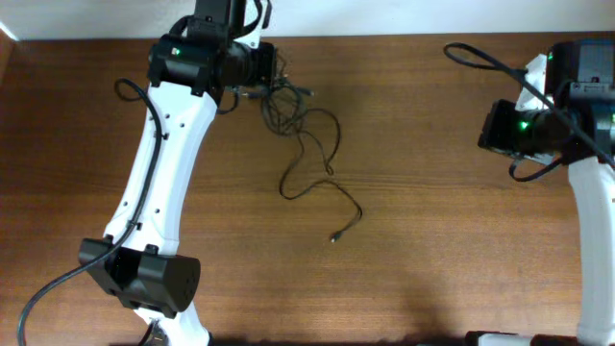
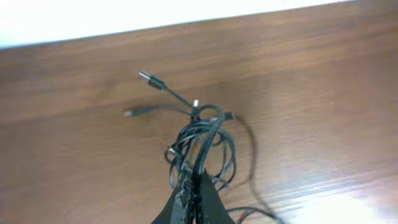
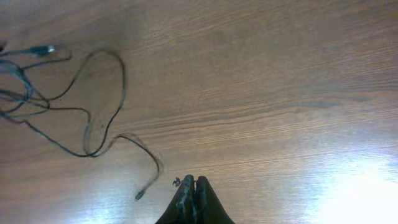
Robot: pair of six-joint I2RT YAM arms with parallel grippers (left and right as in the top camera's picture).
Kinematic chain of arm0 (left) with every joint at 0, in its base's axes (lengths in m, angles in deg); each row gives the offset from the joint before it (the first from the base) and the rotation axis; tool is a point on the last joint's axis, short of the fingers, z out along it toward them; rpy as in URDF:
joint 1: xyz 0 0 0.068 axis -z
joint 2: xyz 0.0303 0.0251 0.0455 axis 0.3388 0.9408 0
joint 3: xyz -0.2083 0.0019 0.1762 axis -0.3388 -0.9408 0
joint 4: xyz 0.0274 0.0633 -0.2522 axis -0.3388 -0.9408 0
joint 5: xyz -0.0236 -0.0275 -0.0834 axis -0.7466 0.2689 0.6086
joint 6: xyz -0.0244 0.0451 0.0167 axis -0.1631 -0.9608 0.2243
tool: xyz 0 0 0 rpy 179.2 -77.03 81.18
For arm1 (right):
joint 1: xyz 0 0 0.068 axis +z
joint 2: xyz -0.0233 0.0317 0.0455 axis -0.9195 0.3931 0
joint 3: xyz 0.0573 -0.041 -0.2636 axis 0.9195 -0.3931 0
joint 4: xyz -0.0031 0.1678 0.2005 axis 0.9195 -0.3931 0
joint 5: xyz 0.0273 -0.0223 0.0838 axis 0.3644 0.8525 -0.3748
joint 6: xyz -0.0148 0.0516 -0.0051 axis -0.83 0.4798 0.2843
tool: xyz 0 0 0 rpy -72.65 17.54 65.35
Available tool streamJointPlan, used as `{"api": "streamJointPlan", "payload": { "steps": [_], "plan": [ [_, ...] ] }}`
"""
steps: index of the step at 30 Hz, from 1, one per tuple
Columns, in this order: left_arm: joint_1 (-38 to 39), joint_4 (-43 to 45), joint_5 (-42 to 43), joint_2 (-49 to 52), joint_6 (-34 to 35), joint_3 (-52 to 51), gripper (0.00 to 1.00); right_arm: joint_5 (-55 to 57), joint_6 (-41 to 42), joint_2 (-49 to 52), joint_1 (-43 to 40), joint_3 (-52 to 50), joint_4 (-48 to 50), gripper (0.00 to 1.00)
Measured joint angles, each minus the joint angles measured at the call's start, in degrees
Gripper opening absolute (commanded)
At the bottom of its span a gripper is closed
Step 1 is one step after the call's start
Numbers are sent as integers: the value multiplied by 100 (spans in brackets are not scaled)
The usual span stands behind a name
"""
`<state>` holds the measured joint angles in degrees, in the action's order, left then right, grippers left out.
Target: Untangle cables
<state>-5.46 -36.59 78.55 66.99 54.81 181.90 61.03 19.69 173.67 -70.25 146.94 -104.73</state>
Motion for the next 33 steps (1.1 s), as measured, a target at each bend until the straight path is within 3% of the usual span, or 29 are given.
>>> {"api": "streamJointPlan", "payload": {
  "steps": [5, 14, 23, 25, 26, 28, 29, 33],
  "plan": [
    [0, 627, 828, 0, 269, 0, 0, -892, -125, 400, 0, 0, 0, 4],
    [44, 640, 1355, 0, 568, 0, 0, -1626, -195, 442, 70, 0, 50, 4],
    [343, -765, 1768, 0, 249, 0, 6, -1768, -186, 483, 345, 0, 511, 4],
    [610, -1088, 1711, 0, -70, 0, 15, -1882, -184, 494, 345, 0, 553, 4],
    [664, -1167, 1659, 0, -129, 0, 34, -1908, -184, 494, 345, 0, 573, 4],
    [734, -1287, 1427, 0, -227, 0, 93, -1989, -186, 496, 345, 0, 662, 4],
    [734, -1283, 1355, 0, -258, 0, 100, -2004, -186, 496, 345, 0, 675, 4],
    [734, -1272, 466, 11, -275, 0, 100, -2006, -188, 496, 345, 0, 678, 4]
  ]
}}
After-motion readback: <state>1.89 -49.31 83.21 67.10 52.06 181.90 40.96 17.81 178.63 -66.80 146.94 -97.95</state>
